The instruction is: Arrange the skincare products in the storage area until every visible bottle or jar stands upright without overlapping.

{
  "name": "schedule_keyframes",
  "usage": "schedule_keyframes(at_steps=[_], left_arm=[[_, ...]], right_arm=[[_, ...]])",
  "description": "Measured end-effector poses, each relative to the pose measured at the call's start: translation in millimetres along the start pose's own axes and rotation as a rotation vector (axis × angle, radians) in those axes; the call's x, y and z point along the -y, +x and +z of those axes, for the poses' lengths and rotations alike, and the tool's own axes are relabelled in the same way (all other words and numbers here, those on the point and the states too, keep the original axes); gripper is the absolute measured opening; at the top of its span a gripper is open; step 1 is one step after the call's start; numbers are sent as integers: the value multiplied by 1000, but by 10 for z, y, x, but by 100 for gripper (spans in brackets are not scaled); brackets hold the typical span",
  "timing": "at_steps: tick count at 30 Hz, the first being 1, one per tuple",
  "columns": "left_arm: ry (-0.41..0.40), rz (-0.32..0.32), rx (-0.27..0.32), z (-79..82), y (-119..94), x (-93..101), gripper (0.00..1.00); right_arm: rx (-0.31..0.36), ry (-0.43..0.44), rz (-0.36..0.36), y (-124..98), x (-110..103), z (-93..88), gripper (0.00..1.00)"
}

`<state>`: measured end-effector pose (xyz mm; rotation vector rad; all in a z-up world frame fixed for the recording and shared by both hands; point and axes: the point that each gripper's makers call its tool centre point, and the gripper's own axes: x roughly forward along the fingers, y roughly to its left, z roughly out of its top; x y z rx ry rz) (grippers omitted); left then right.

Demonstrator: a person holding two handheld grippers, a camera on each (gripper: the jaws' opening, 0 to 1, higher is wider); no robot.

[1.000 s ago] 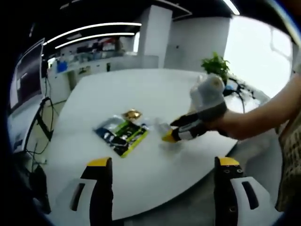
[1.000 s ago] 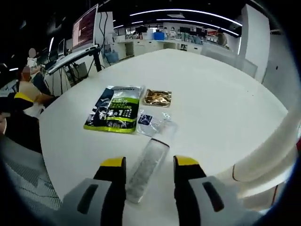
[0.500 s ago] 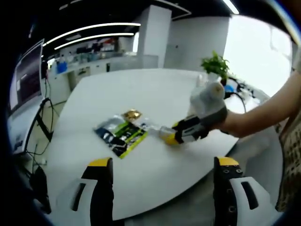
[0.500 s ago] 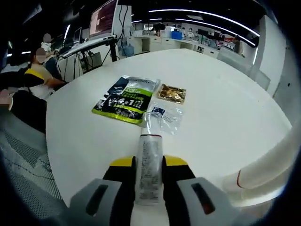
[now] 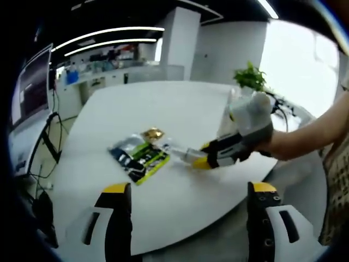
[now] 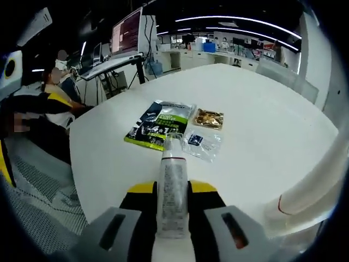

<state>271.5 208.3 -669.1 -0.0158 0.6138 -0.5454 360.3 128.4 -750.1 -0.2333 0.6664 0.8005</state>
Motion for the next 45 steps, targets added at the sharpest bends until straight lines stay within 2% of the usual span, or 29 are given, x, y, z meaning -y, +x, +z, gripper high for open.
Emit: schedule_keyframes(at_steps=[3,7,14,20,25,26,27,28,33,37,45], left_arm=[[-35,-12,6,24,-8,-3,84],[0,-2,18,89,-35,17,80],[-30,-4,52,267,-161,60,85],[-96,-17,108,465,-253,118,86],[-218,-98,192,706,-279,335,85],[-218,-122,185,706,-298,370,82],[-252,-136,189,739,-331,395,82],[-253,-123,219,795,-346,379,84],[-310,-178,278,963,-412,491,84],[-316,-200,293,1022,-434,570,83],[-405,-271,343,1165,-422,721,80]], right_arm=[[40,14,19,-80,-84,88,20],[90,37,42,-232,-181,173,20],[180,78,75,-484,-322,373,20],[290,75,131,-717,-542,729,20],[378,1,171,-974,-772,1055,20],[376,-6,134,-1005,-702,1064,20],[400,21,154,-1066,-704,1118,20],[422,40,149,-1109,-682,1156,20],[441,-22,143,-1271,-741,1172,20],[449,-27,143,-1335,-799,1149,20],[493,-53,146,-1482,-945,1209,20]])
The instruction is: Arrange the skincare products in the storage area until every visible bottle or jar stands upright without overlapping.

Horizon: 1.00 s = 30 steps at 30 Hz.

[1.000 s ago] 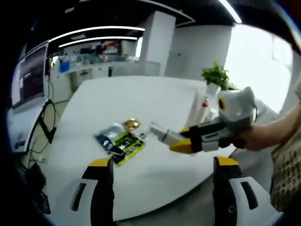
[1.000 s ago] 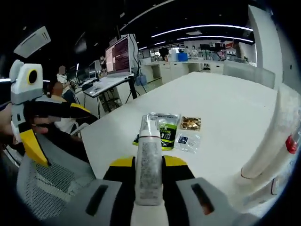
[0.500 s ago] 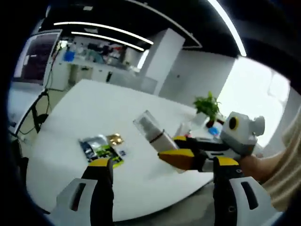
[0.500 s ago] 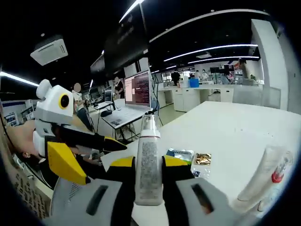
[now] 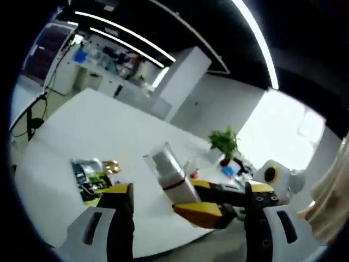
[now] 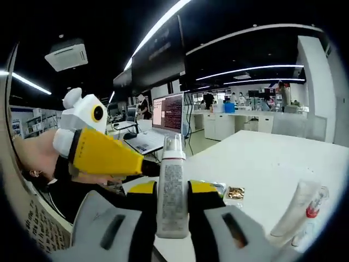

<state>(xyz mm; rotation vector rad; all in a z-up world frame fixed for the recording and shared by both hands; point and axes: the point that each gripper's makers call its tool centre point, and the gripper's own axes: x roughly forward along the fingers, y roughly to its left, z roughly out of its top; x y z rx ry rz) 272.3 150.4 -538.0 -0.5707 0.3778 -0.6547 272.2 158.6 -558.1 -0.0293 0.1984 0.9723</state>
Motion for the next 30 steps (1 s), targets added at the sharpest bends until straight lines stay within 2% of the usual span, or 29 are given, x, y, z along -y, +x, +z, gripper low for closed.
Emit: schedule_keyframes(at_steps=[5,9,17,24,30], left_arm=[[-49,-42,28,13,74,96,73],[-61,-64,32,-36,115,146,62],[-98,-94,40,-95,165,220,43],[-105,-73,39,-149,203,212,37],[-69,-8,57,-119,178,134,27]], right_arm=[[26,-11,11,-38,-84,70,20],[64,4,31,-66,-168,148,20],[73,-9,22,-128,-194,145,20],[41,-62,-26,-189,-118,93,20],[15,-112,-72,-235,-48,62,20]])
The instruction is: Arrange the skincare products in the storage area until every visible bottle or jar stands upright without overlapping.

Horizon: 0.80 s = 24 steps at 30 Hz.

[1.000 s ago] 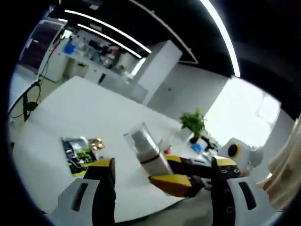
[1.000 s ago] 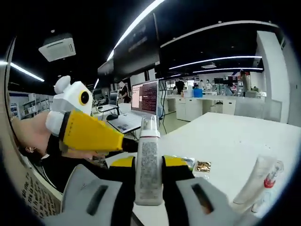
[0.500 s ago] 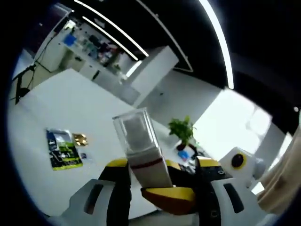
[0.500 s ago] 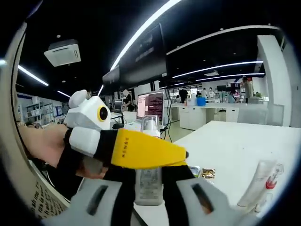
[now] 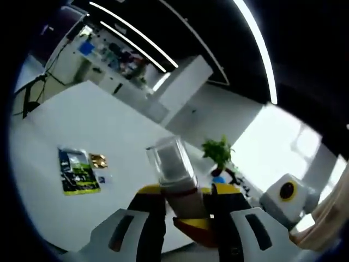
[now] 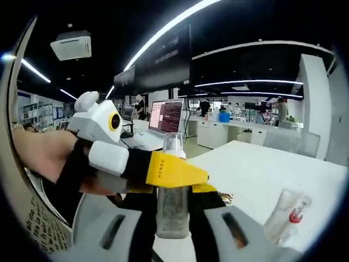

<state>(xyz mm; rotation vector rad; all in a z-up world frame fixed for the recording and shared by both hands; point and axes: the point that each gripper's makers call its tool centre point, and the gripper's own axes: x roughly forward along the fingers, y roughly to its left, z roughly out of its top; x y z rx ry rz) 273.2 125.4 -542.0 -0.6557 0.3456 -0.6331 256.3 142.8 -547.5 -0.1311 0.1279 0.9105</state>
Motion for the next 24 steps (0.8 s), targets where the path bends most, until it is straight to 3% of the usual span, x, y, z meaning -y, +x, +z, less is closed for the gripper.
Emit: schedule_keyframes(at_steps=[6,9,12,13,15,17,20,22,24], left_arm=[[-41,19,15,9,2,-7,22],[-18,9,9,12,-25,3,20],[86,-15,-28,66,-37,24,18],[94,-30,-30,97,-36,46,18],[93,-98,-27,188,-37,142,17],[103,-172,-50,250,-46,236,17],[181,-255,-115,272,-46,344,17],[131,-317,-139,274,-51,433,17],[102,-387,-121,320,-42,537,17]], right_arm=[[-19,-32,0,2,-4,-10,21],[0,96,83,-16,-72,-22,23],[41,139,132,-89,-55,14,22],[52,172,180,-159,-50,20,23],[51,147,191,-254,42,24,28],[85,213,235,-333,101,130,36],[226,343,299,-464,209,491,40],[292,366,294,-518,312,648,40],[338,435,312,-565,375,786,41]])
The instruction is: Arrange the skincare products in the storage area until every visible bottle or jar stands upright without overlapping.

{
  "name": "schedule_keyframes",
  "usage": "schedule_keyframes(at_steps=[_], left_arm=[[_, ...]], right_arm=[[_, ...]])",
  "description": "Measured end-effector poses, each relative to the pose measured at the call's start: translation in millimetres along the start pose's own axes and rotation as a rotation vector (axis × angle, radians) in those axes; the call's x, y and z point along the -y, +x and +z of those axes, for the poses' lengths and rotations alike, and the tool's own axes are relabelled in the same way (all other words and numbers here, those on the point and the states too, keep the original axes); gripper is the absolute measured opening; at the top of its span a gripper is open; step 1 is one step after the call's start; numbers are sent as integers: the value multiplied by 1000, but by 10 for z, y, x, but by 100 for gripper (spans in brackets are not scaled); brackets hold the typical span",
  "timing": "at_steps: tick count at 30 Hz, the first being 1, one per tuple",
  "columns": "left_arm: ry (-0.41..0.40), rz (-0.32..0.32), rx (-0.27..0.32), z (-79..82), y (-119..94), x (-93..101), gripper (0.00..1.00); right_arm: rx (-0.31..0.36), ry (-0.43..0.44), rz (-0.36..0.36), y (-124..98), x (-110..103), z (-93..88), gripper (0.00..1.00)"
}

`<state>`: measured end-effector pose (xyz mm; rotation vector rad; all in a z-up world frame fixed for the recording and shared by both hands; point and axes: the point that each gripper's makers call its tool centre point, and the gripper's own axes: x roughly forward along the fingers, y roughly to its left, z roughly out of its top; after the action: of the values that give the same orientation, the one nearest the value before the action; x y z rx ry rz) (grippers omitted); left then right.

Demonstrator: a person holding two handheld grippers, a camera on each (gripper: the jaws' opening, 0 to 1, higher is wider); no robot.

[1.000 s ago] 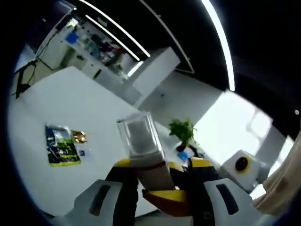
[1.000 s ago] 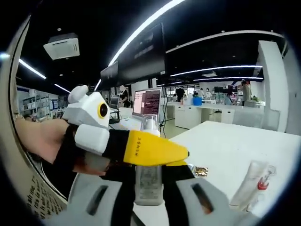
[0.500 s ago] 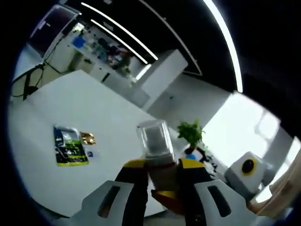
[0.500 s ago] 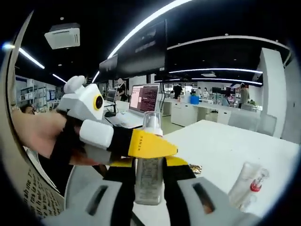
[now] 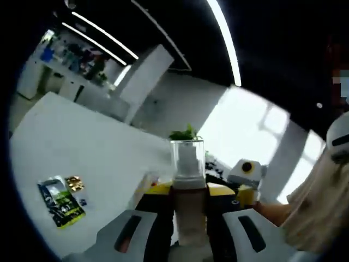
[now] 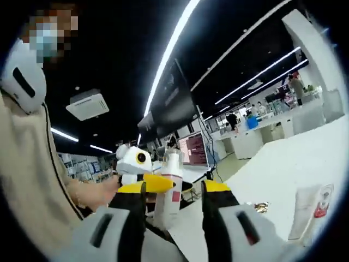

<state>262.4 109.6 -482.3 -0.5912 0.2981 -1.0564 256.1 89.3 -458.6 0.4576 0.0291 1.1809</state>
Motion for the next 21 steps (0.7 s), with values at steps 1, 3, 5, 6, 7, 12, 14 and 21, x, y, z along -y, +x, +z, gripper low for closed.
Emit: schedule_keyframes(at_steps=[1,3,5,6,7,12,14,21], left_arm=[[11,-8,-1,-2,26,4,17],[32,-38,-70,-125,77,55,17],[57,-73,-109,-219,133,126,17],[56,-97,-124,-256,151,175,17],[65,-118,-135,-292,177,226,17],[97,-173,-221,-449,195,324,18],[104,-178,-233,-468,184,320,18],[93,-214,-292,-542,92,331,18]], right_arm=[[24,10,2,5,18,69,42],[18,28,-1,38,50,83,49],[-11,53,25,89,8,43,53],[-23,54,31,107,-3,22,53],[-32,48,43,129,-23,-5,51],[-84,66,106,148,-123,-99,34],[-91,68,122,144,-147,-110,22],[-153,107,183,128,-199,-212,20]])
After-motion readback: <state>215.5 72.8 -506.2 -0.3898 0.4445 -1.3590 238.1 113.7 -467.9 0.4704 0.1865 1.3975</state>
